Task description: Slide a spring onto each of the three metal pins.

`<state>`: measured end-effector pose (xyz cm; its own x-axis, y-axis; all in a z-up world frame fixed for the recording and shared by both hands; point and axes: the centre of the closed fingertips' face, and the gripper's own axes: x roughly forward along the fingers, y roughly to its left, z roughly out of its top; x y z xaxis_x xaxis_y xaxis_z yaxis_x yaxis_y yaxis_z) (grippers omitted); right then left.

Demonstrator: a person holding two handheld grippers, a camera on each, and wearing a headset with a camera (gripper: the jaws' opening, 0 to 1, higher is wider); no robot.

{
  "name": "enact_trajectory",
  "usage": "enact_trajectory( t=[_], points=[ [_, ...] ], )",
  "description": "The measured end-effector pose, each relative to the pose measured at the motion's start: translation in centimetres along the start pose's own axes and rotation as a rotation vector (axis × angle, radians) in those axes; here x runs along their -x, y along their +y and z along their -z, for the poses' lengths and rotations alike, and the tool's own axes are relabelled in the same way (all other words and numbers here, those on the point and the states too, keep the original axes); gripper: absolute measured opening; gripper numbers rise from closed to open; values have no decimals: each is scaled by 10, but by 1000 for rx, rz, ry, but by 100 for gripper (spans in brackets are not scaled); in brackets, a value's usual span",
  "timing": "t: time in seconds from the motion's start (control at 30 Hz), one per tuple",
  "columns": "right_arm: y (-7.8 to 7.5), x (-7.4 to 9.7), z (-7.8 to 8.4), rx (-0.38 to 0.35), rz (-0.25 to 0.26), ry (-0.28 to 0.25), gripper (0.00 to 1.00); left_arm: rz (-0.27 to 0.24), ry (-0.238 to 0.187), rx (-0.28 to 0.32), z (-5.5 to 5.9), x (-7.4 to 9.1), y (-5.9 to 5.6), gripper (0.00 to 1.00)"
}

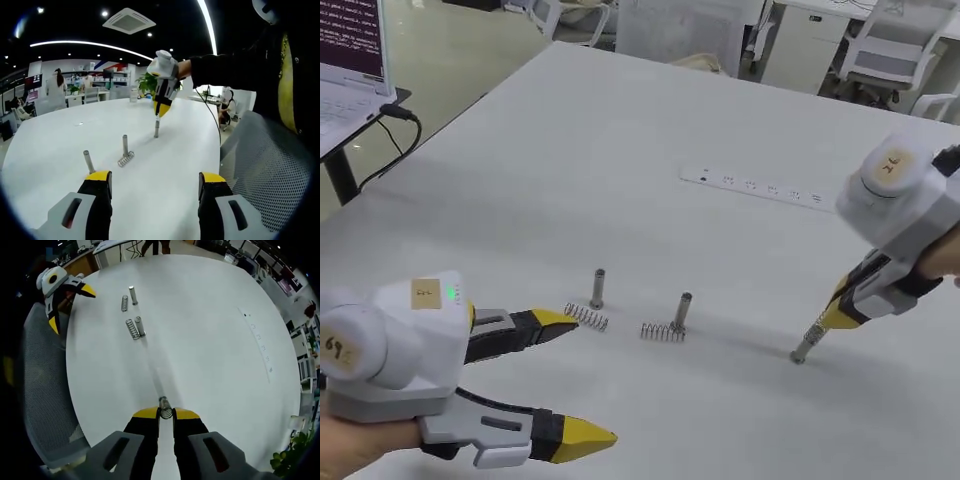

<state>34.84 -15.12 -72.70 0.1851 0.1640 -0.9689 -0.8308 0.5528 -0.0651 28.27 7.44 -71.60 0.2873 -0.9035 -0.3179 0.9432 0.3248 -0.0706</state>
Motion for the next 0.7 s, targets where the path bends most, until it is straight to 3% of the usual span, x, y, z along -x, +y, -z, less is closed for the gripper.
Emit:
enact_trajectory(
  t=[0.7],
  points=[
    [2, -23, 4, -31, -8, 4, 7, -3, 3, 0, -1, 0, -1, 65]
  ],
)
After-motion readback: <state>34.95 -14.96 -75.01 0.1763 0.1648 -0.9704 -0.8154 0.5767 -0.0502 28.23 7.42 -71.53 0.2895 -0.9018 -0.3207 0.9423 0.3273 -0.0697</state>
